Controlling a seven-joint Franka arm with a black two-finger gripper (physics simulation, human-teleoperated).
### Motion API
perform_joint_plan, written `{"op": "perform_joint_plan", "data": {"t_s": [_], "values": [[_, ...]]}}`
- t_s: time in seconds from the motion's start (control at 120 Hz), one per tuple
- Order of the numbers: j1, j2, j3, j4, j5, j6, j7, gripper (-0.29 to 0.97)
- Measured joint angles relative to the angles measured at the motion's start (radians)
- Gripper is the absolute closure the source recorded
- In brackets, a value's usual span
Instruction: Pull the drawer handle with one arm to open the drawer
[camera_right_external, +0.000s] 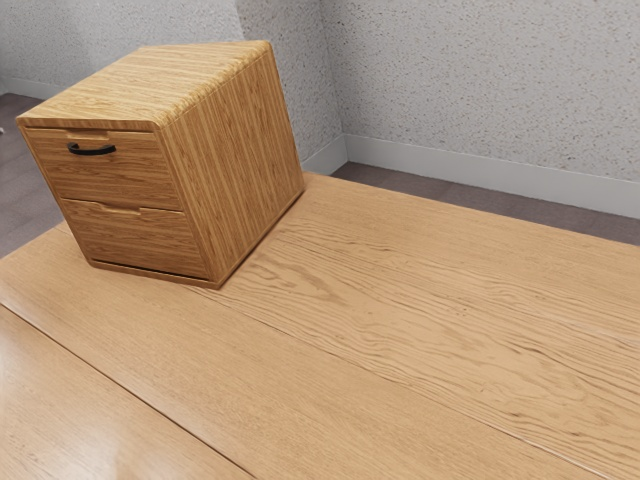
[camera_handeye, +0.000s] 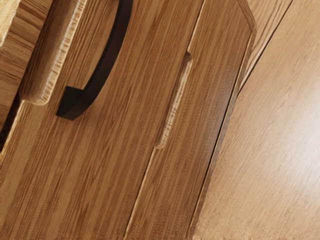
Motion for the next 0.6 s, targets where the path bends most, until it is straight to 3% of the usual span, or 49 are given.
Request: {"op": "perform_joint_plan", "data": {"t_s": [0.2,0.6], "values": [[-0.074,0.001,0.028,-0.004,0.025,0.06,0.005,0.0],[-0.05,-0.004,0.021,-0.033,0.023,0.015,-0.016,0.0]]}}
